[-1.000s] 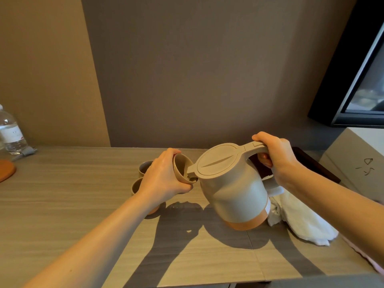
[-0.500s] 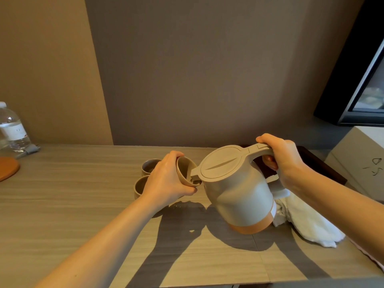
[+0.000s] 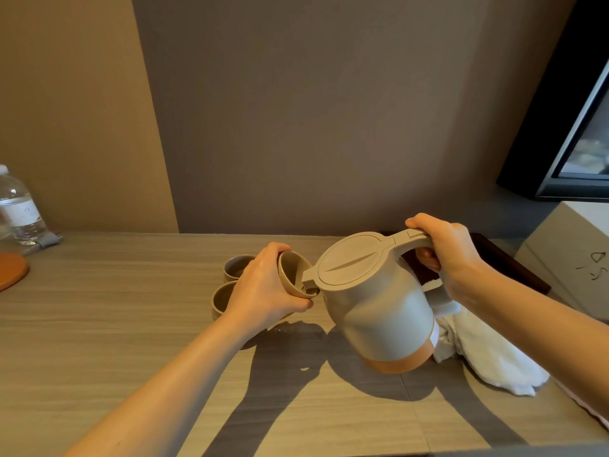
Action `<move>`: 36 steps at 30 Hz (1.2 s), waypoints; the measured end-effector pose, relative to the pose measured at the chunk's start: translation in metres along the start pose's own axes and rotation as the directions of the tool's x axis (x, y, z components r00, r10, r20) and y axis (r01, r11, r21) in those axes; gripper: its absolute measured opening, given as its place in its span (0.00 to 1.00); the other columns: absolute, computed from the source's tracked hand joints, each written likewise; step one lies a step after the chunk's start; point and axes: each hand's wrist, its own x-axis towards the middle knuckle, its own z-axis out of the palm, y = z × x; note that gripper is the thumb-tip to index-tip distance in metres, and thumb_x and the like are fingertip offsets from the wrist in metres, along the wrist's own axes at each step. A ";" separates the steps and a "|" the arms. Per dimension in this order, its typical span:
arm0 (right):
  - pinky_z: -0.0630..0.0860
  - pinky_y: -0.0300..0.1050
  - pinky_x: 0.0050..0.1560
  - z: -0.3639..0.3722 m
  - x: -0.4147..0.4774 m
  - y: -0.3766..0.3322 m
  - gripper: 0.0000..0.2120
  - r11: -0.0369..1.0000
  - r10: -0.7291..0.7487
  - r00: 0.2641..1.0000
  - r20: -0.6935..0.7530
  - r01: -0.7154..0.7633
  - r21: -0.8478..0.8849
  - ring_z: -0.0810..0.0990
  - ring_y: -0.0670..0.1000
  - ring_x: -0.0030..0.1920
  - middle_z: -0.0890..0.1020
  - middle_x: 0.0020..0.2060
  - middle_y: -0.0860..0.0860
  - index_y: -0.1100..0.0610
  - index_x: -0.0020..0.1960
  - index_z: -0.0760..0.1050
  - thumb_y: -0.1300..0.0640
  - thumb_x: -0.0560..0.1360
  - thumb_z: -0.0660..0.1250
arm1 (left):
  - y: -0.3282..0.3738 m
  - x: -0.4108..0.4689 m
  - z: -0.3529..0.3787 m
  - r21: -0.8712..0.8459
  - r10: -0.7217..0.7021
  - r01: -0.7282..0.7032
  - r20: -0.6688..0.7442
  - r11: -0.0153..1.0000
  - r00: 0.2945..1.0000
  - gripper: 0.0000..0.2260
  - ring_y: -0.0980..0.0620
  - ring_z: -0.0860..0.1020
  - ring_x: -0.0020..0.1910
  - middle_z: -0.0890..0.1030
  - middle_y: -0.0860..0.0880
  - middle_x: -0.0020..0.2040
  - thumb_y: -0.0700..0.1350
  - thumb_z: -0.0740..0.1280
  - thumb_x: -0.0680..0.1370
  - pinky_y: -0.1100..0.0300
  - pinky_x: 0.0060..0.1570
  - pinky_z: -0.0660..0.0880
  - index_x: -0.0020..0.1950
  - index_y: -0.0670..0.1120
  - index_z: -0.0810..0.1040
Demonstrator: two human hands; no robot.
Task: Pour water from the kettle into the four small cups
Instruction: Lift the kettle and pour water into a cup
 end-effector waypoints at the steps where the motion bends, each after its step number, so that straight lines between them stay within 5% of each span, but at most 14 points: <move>1: 0.68 0.43 0.39 0.000 0.000 0.000 0.13 1.000 0.001 1.000 0.000 -0.001 0.000 0.72 0.50 0.35 0.76 0.33 0.53 0.58 0.38 0.75 0.49 0.73 0.68 | 0.000 0.000 0.000 -0.001 0.000 0.000 -0.001 1.000 1.000 0.41 0.54 0.74 0.59 0.74 0.58 0.62 0.55 0.82 0.59 0.56 0.55 0.78 0.66 0.59 0.64; 19: 0.66 0.42 0.35 0.001 -0.003 -0.004 0.13 0.998 -0.031 0.999 0.044 0.033 -0.044 0.69 0.49 0.32 0.74 0.31 0.53 0.60 0.37 0.75 0.52 0.75 0.67 | -0.002 0.000 0.002 0.015 0.008 -0.008 0.010 1.000 1.000 0.41 0.54 0.73 0.59 0.74 0.58 0.61 0.55 0.82 0.58 0.57 0.54 0.78 0.66 0.59 0.64; 31: 0.63 0.40 0.32 0.003 -0.006 -0.009 0.14 0.996 -0.045 0.998 0.049 0.049 -0.071 0.66 0.49 0.29 0.71 0.16 0.44 0.59 0.33 0.73 0.53 0.75 0.67 | -0.001 -0.006 0.006 -0.022 -0.006 0.006 0.023 1.000 1.000 0.40 0.54 0.74 0.59 0.74 0.58 0.61 0.52 0.82 0.60 0.60 0.53 0.76 0.66 0.58 0.65; 36: 0.64 0.40 0.33 0.005 -0.008 -0.009 0.14 0.996 -0.049 0.998 0.039 0.052 -0.072 0.67 0.48 0.30 0.73 0.20 0.48 0.60 0.34 0.74 0.54 0.76 0.67 | 0.000 -0.009 0.007 -0.051 -0.003 0.005 0.024 0.999 1.000 0.38 0.56 0.73 0.57 0.73 0.59 0.58 0.50 0.82 0.60 0.63 0.51 0.74 0.64 0.59 0.65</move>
